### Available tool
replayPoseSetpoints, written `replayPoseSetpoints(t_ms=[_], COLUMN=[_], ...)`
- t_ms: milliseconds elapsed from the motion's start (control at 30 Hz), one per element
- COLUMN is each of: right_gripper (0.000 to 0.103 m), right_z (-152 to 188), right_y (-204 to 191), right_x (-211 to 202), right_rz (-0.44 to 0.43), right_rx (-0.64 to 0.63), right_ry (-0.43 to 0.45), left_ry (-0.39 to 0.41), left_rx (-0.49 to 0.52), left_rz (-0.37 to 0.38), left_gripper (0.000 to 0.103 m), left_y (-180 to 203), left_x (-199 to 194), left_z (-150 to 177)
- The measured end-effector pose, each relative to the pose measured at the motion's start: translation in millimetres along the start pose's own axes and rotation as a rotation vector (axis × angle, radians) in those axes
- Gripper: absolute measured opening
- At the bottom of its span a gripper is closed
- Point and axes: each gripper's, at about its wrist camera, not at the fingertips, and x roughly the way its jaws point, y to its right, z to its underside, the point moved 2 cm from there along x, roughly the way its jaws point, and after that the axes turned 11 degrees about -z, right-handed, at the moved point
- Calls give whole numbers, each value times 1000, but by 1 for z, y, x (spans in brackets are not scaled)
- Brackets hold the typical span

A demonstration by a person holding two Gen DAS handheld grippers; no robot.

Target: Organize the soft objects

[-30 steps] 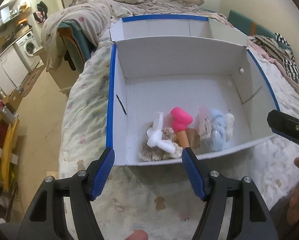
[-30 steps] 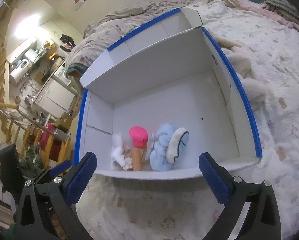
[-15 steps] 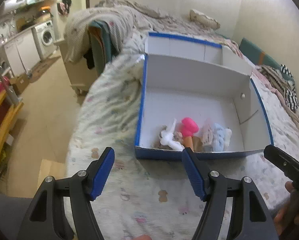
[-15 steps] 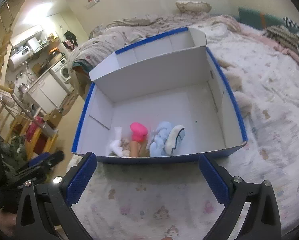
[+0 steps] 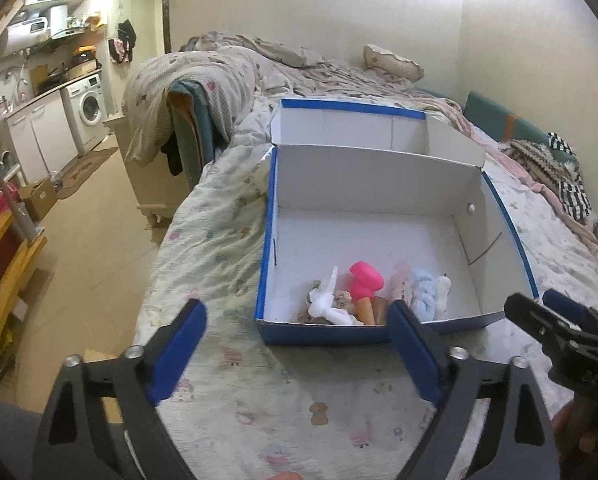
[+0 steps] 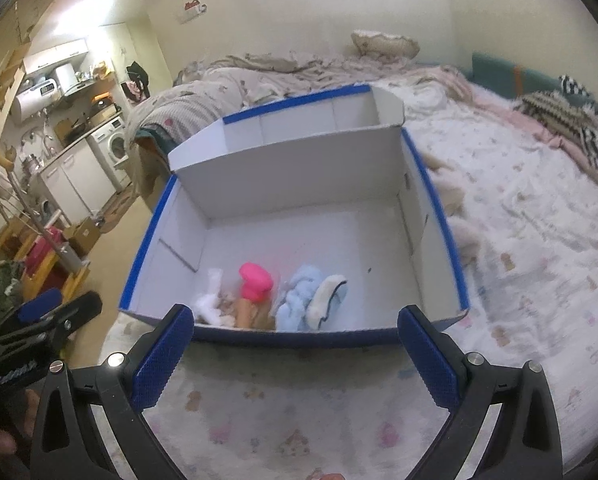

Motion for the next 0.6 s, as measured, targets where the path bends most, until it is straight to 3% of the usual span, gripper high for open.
replayPoseSetpoints(t_ms=[167, 600], right_gripper=[103, 103], right_z=[-2, -1], right_y=[1, -4], right_x=[0, 2], right_rz=[15, 60], right_rx=[-9, -60], right_ry=[32, 30], left_ry=[16, 11], left_rx=[5, -8], left_rz=[13, 17], left_gripper=[103, 103], left_y=[0, -2], left_x=[-1, 2], left_z=[0, -2])
